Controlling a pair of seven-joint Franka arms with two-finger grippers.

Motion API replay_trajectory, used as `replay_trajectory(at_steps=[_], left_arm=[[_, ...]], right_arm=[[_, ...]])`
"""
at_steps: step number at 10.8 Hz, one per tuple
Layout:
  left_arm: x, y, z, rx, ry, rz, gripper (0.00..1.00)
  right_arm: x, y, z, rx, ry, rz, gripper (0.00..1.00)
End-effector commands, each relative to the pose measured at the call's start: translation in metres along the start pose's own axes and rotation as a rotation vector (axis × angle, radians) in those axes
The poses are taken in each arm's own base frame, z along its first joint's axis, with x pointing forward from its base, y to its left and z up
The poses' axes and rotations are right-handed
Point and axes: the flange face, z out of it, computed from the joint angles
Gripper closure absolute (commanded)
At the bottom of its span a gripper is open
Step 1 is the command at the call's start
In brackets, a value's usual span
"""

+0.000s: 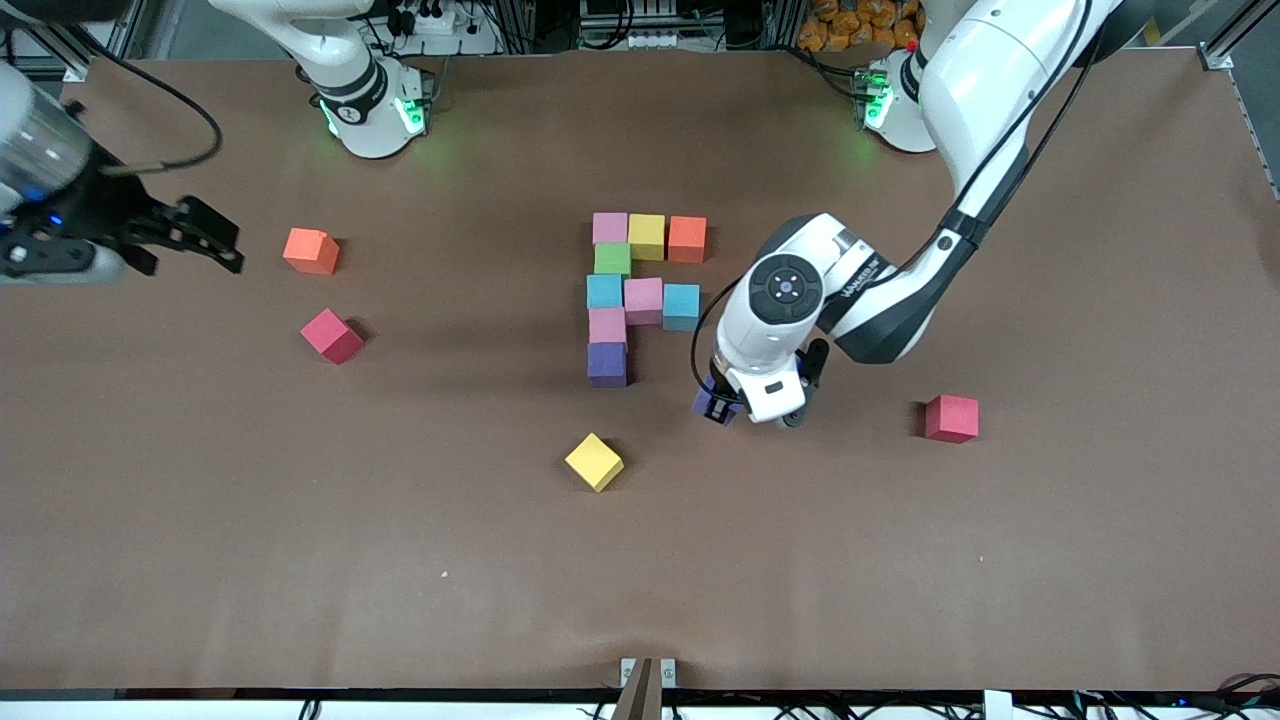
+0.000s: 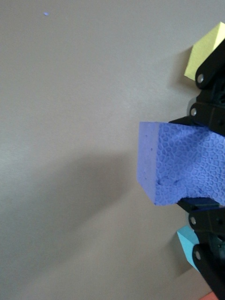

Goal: Arrange 11 blocks into digit 3
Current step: 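Carry purple to the grid with the left gripper while the right gripper withdraws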

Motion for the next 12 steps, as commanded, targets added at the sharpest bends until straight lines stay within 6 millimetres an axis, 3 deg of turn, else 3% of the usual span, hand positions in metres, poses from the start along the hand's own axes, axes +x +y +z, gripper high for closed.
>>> replay_trajectory(at_steps=[1, 4, 6, 9, 11, 12], left_arm=[[-0.019, 0.001, 0.013, 0.022, 0.033, -0.015, 0.92], [-0.041, 0.0, 0.041, 0.034, 0.072, -0.084, 0.92], [-0.05, 0.0, 0.048, 0.033, 0.066, -0.194, 0.92], [-0.07, -0.007, 0.066, 0.048, 0.067, -0.316, 0.92], [-0.074, -0.007, 0.067, 0.048, 0.064, -0.342, 0.92], [-0.087, -0.008, 0.074, 0.052, 0.06, -0.334, 0.92]], right_arm=[[0.0, 0.024, -0.025, 0.017, -0.009, -0.066, 0.0], [-0.008, 0.037, -0.046, 0.018, -0.02, -0.046, 0.0], [-0.012, 0.041, -0.065, 0.007, -0.005, -0.042, 0.0], [-0.005, 0.055, -0.059, 0.018, -0.016, -0.019, 0.0], [-0.001, 0.05, -0.053, 0.019, -0.024, -0.031, 0.0], [-0.001, 0.046, -0.054, 0.015, -0.023, -0.038, 0.0]])
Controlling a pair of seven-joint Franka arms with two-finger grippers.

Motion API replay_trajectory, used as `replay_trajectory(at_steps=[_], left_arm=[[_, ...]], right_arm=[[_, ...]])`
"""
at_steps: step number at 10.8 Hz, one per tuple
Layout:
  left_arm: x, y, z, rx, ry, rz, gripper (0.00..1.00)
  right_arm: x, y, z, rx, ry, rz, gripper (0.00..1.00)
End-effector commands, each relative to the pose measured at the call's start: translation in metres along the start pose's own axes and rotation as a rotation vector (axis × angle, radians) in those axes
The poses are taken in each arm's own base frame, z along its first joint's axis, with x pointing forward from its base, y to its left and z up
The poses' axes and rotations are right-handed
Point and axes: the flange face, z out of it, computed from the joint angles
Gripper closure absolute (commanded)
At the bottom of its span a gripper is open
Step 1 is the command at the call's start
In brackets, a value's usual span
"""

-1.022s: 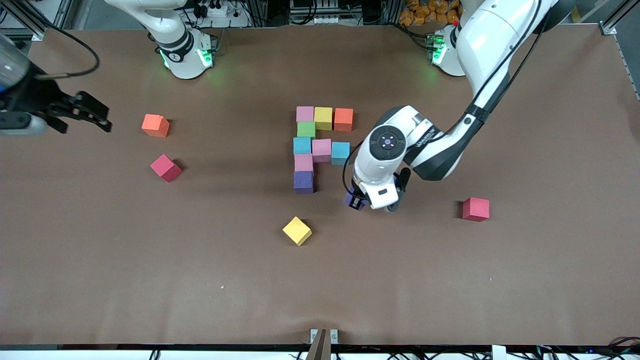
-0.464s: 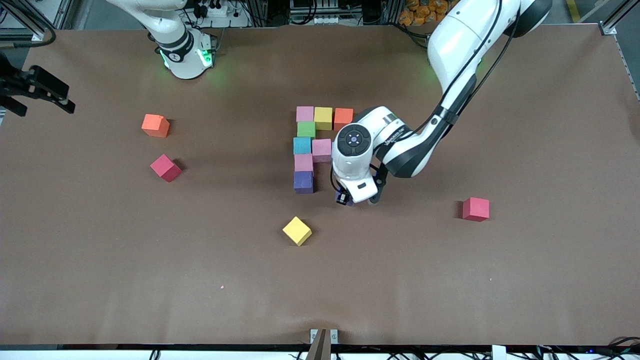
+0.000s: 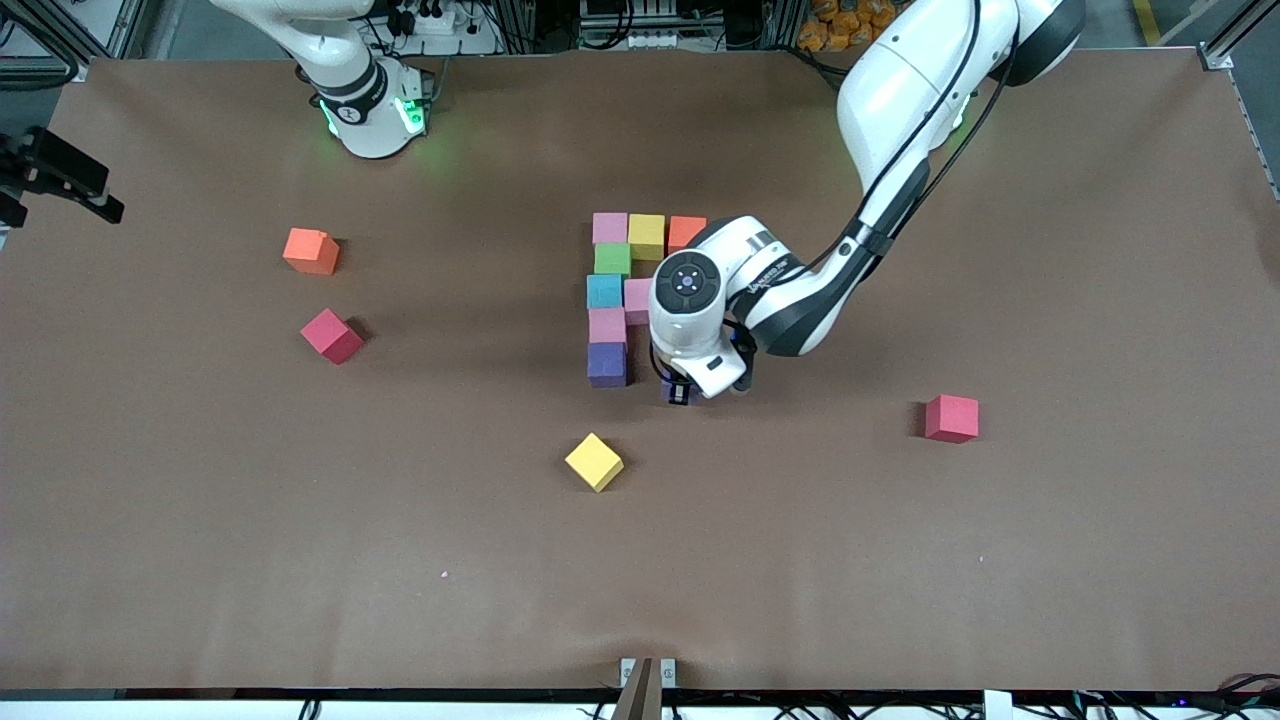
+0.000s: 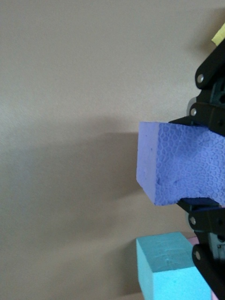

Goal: Arrange 11 blocks into digit 3
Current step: 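Lower the purple block beside the other purple and open the left gripper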

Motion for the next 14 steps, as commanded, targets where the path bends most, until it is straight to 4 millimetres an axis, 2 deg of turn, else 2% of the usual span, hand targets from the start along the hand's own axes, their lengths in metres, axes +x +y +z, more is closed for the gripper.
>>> replay_trajectory(at_steps=[1, 2, 6, 11, 14], left_arm=[[-0.025, 0.001, 0.009, 0.01, -0.027, -0.044, 0.92], [-0.03, 0.002, 0.013, 0.006, -0.026, -0.075, 0.92], [-0.042, -0.006, 0.021, 0.006, -0.026, -0.07, 0.92], [-0.044, -0.006, 0.023, 0.043, -0.062, -0.105, 0.92], [-0.04, -0.005, 0.034, 0.06, -0.057, -0.121, 0.91]], right_arm=[[0.001, -0.007, -0.007, 0.008, 0.002, -0.018, 0.0], [0.001, -0.008, -0.006, 0.008, -0.002, -0.021, 0.0], [0.0, -0.035, -0.001, 0.008, -0.015, -0.062, 0.0], [0.001, -0.034, 0.002, 0.007, -0.027, -0.06, 0.0], [0.001, -0.032, 0.0, 0.005, -0.022, -0.055, 0.0]])
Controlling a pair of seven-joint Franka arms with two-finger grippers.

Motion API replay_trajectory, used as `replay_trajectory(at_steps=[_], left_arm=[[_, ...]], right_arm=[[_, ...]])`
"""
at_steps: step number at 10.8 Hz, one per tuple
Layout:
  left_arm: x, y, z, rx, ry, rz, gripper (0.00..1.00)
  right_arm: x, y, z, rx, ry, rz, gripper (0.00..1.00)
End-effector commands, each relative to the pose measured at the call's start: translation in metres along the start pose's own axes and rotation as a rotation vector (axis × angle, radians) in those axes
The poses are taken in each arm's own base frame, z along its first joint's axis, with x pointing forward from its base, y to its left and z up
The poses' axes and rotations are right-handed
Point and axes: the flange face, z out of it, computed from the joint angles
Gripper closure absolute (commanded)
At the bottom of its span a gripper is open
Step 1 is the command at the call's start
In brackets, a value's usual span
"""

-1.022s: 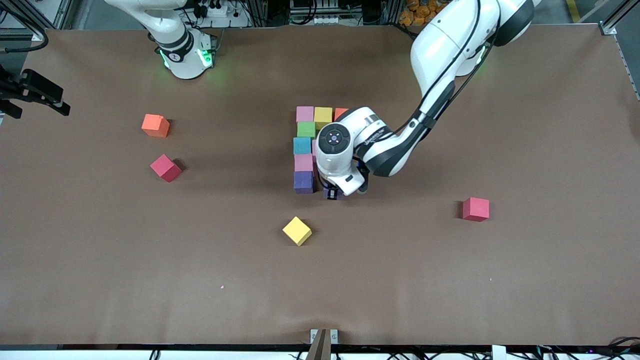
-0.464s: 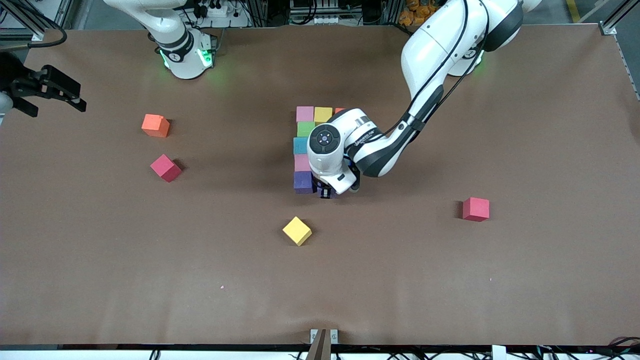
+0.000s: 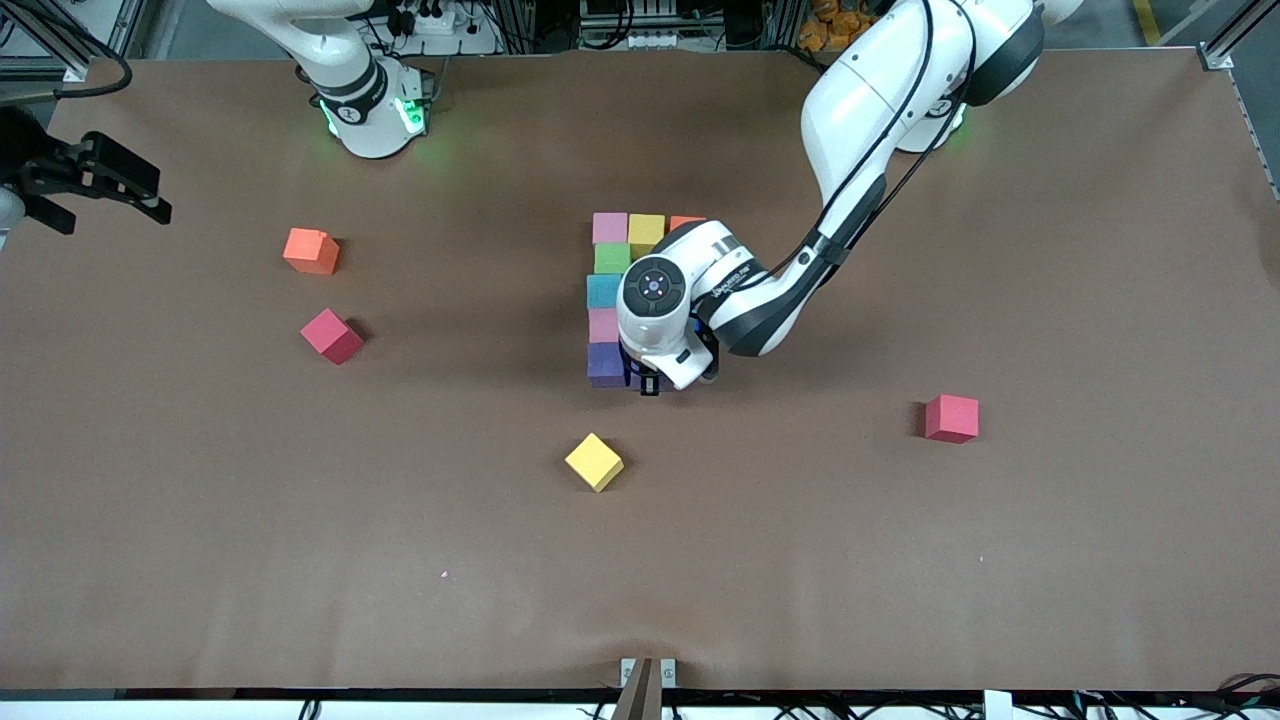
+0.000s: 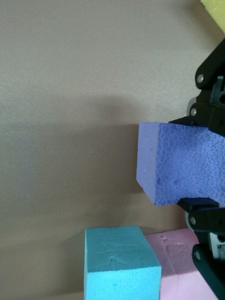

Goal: Arrange 11 blocks into digit 3
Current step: 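Lower the purple block beside the other purple and open the left gripper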

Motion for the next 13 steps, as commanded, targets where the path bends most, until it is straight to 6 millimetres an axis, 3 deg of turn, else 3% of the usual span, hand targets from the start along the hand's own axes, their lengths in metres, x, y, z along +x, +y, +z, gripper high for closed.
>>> replay_trajectory(at_steps=[1, 6, 11, 13], left_arm=[[-0.003, 0.003, 0.005, 0.008, -0.01, -0.027, 0.91], [-0.012, -0.005, 0.011, 0.016, -0.007, -0.034, 0.91], [-0.017, -0.006, 0.011, 0.004, -0.023, -0.036, 0.86], [-0.016, -0.007, 0.012, 0.005, -0.022, -0.034, 0.8]], right_arm=[[0.0, 0.001, -0.004, 0.007, 0.003, 0.004, 0.0], [0.0, 0.0, -0.007, 0.007, 0.009, 0.009, 0.0], [-0.002, 0.041, -0.007, 0.016, 0.009, 0.077, 0.0], [-0.002, 0.042, -0.008, 0.023, 0.017, 0.085, 0.0]])
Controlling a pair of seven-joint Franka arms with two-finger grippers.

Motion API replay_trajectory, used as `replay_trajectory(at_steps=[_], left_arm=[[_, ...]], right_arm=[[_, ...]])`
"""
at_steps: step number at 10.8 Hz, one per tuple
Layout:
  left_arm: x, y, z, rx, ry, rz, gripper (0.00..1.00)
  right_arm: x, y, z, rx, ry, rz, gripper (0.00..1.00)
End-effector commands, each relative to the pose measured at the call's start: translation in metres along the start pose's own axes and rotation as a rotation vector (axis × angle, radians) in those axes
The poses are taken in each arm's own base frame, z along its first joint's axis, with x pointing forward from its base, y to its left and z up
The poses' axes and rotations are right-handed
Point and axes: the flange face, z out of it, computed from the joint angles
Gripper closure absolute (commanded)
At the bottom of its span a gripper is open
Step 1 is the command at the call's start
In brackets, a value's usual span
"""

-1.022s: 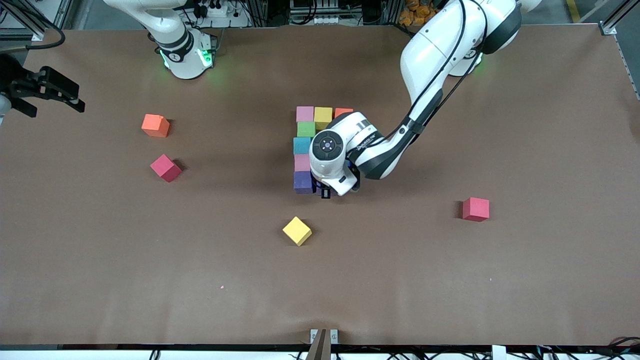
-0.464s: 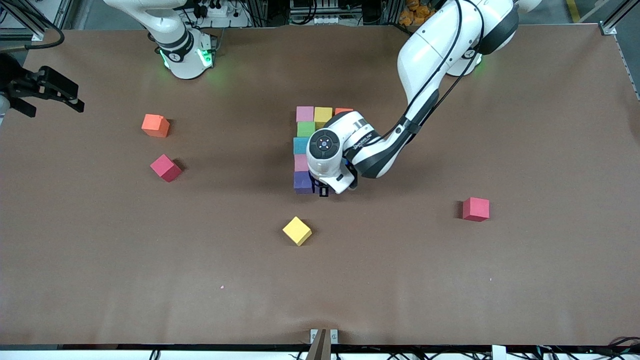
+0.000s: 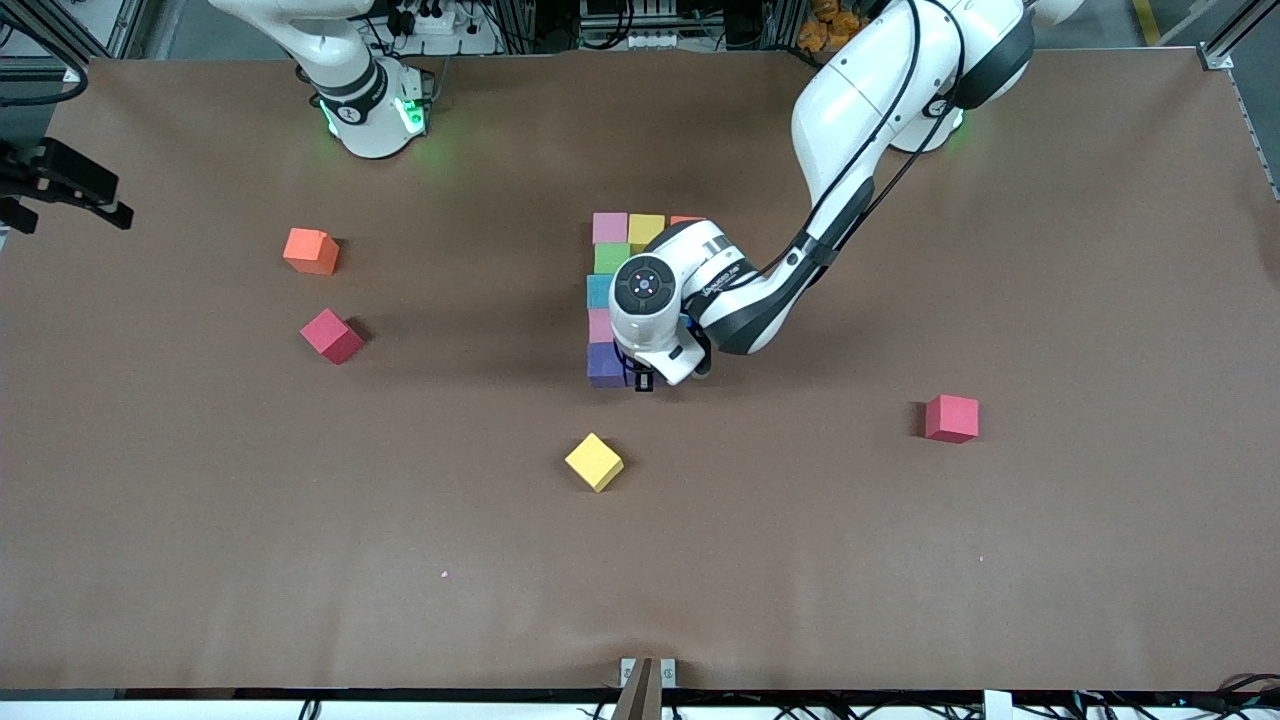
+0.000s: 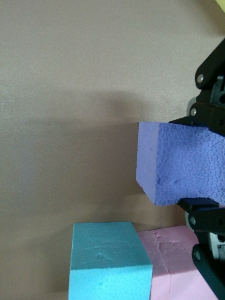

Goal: Arrange 11 blocks into digit 3
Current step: 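Lower the purple block beside the other purple and open the left gripper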

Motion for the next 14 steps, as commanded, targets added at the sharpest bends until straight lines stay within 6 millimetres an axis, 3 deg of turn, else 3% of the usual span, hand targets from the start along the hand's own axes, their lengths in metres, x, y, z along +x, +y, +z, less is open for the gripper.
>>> replay_trajectory(at_steps=[1, 2, 3, 6, 10, 12, 14], left_arm=[[-0.005, 0.003, 0.002, 0.002, -0.021, -0.016, 0.71], [-0.003, 0.004, 0.002, 0.001, -0.02, -0.015, 0.32], [-0.004, 0.003, 0.0, -0.002, -0.021, -0.012, 0.0], [-0.001, 0.007, -0.031, -0.031, -0.028, -0.011, 0.0], [0.012, 0.0, -0.103, -0.037, 0.025, 0.053, 0.0], [0.027, -0.008, -0.134, -0.05, 0.061, 0.148, 0.0], [0.078, 0.01, -0.171, -0.078, 0.076, 0.239, 0.0]], right_arm=[[-0.001, 0.0, -0.005, 0.017, 0.005, 0.004, 0.0], [-0.002, 0.0, -0.004, 0.017, -0.003, -0.004, 0.0], [-0.003, 0.001, -0.006, 0.005, 0.001, 0.006, 0.0], [-0.004, 0.013, -0.009, 0.004, 0.008, 0.03, 0.0], [-0.006, 0.022, -0.004, 0.008, -0.026, 0.083, 0.0], [-0.008, 0.043, -0.005, 0.024, -0.028, 0.087, 0.0], [-0.011, 0.045, -0.009, 0.022, -0.025, 0.095, 0.0]])
